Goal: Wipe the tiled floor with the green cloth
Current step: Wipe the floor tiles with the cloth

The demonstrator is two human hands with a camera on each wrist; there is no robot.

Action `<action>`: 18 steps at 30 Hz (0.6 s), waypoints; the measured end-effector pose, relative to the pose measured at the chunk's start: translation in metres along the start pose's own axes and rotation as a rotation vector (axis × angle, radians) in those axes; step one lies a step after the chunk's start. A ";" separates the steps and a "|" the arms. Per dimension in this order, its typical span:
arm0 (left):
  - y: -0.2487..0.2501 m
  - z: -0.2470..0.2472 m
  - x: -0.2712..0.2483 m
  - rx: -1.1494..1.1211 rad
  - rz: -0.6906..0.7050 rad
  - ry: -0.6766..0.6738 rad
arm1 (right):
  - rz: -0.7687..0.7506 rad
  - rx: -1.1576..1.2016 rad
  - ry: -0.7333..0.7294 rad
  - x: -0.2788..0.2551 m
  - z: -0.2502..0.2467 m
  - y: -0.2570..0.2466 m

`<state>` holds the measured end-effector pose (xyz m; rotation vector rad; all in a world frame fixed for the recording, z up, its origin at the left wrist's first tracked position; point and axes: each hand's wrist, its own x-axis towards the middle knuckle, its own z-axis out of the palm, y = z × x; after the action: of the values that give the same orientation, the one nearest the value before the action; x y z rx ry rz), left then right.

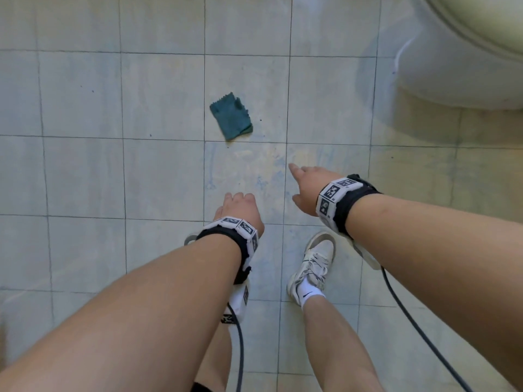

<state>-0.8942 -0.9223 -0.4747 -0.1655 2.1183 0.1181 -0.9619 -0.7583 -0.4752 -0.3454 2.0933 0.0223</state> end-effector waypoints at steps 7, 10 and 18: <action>-0.031 0.037 0.066 0.005 0.055 0.053 | -0.011 0.042 0.027 0.077 0.031 -0.018; -0.046 0.051 0.107 0.025 0.046 0.063 | -0.045 0.034 0.056 0.121 0.041 -0.028; -0.068 0.071 0.243 0.008 -0.041 0.144 | -0.161 -0.082 0.235 0.274 0.041 -0.062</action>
<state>-0.9497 -0.9957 -0.7197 -0.2184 2.2571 0.0759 -1.0438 -0.8760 -0.7202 -0.5905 2.2937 -0.0294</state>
